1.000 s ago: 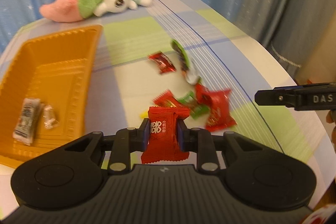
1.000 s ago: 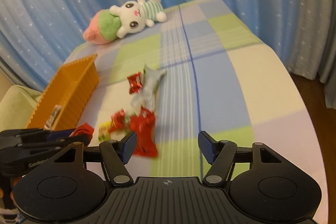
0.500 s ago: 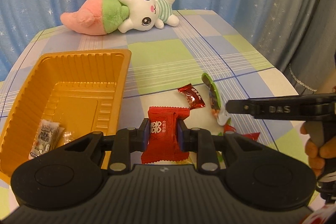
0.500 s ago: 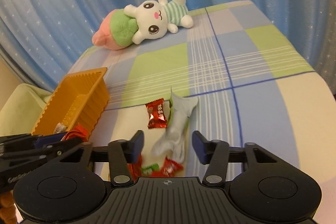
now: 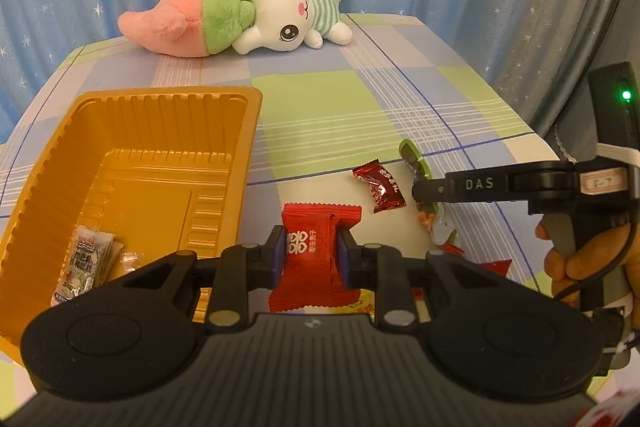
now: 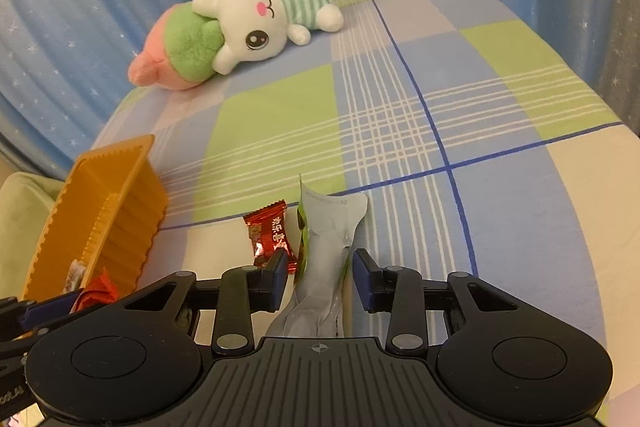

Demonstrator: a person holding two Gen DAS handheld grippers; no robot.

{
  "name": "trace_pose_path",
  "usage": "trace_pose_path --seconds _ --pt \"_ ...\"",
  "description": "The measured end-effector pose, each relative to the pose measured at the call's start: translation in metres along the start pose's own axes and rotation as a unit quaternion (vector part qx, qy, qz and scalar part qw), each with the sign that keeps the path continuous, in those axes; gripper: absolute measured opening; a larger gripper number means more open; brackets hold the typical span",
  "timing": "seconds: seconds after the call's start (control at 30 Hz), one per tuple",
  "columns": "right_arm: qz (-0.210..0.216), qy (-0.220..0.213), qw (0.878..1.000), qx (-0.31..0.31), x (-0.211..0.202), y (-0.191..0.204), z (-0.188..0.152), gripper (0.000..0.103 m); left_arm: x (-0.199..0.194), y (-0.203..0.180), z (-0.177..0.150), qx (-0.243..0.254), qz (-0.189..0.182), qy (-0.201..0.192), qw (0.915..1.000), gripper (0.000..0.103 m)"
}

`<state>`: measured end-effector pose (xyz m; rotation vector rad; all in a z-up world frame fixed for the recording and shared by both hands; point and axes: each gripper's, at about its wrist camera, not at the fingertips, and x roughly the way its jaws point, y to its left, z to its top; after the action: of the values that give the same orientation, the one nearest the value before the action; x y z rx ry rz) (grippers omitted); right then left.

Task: Organize snacks
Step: 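Carry the red candy with the left tool while the right tool grasps the green-and-white stick snack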

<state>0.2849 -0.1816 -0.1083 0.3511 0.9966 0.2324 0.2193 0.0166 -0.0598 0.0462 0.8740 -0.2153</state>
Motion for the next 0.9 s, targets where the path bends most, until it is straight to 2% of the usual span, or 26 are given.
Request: trace_pose_path --seconds 0.23,0.47,0.67,0.9 --pt "-0.013 -0.001 1.0 -0.008 0.007 0.002 0.001 0.027 -0.002 0.0 0.0 -0.002 0.0 -0.003 1.0 0.024" --pt "-0.01 -0.034 0.999 0.002 -0.015 0.001 0.009 0.027 -0.014 0.002 0.003 -0.007 0.002 -0.016 0.9999 0.024" --pt "0.029 -0.056 0.998 0.013 -0.049 0.018 0.015 0.027 -0.035 0.008 0.005 -0.015 0.003 -0.034 0.9993 0.024" --pt "0.089 -0.041 0.995 0.01 -0.07 0.06 0.005 0.027 -0.064 0.026 0.001 -0.03 0.015 -0.048 0.9983 0.024"
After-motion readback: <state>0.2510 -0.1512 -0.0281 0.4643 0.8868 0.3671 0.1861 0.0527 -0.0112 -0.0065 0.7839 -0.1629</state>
